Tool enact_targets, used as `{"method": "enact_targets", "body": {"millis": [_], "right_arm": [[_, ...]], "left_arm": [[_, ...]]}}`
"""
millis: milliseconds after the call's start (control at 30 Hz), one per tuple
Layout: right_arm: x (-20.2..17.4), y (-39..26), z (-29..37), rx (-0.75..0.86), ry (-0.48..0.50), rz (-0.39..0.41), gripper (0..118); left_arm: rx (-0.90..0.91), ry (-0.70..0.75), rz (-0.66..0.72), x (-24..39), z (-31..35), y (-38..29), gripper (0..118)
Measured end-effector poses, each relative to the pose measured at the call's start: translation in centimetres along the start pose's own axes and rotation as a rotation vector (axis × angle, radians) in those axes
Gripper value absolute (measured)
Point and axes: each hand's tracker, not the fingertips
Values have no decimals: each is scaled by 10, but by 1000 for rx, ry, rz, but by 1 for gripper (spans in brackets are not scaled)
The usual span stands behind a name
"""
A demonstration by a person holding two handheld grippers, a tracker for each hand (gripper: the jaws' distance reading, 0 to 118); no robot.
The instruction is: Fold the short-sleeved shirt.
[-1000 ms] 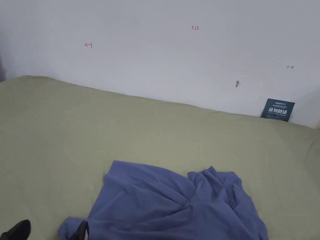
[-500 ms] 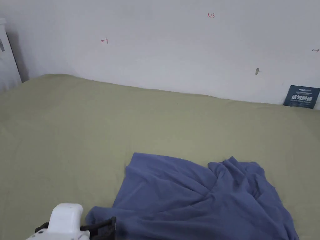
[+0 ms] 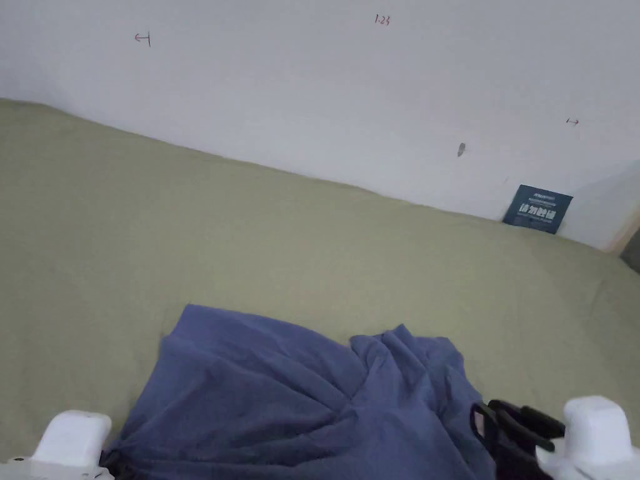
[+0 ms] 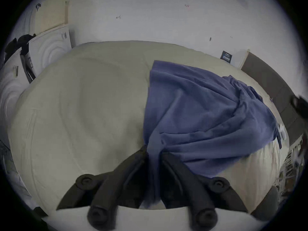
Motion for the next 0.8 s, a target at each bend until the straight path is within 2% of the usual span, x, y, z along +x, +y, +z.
{"method": "enact_targets", "body": {"millis": [33, 67, 100, 133, 167, 200, 333, 367, 400, 433, 467, 500, 567, 700, 800], "right_arm": [[19, 19, -29, -87, 48, -24, 41], [35, 36, -61, -208, 29, -27, 93], [46, 49, -89, -288, 14, 11, 110], [59, 60, -113, -317, 32, 43, 107], [66, 69, -139, -369, -23, 99, 100], [72, 75, -162, -444, -48, 138, 99], [76, 71, -221, -678, -39, 183, 98], [72, 66, -223, -697, -27, 195, 88], [69, 63, -225, -717, -10, 215, 69], [65, 61, -226, -731, -15, 245, 43], [59, 57, -225, -732, -20, 283, 1], [52, 53, -219, -713, -35, 344, 1], [43, 53, -209, -665, -57, 372, 1], [40, 71, -169, -464, -63, 290, 1], [45, 94, -133, -329, -32, 189, 1]], "left_arm": [[4, 10, 1, 0, 2, -1, 9], [14, 3, 11, -2, 5, -3, 9], [15, -14, 25, -3, 5, -3, 9], [14, -11, 35, -4, 5, -4, 9], [6, -13, 42, -5, 4, -5, 9], [-1, -16, 52, -7, 2, -5, 9], [2, -20, 76, -9, 1, -9, 9], [1, -20, 76, -8, 0, -9, 9], [1, -20, 79, -9, 0, -9, 9], [2, -20, 79, -9, 0, -9, 9], [3, -22, 79, -10, -1, -10, 9], [2, -26, 77, -10, -1, -10, 9], [5, -35, 83, -13, 0, -11, 9], [14, -50, 108, -16, 6, -8, 9], [52, -62, 70, -16, 19, 2, 9]]}}
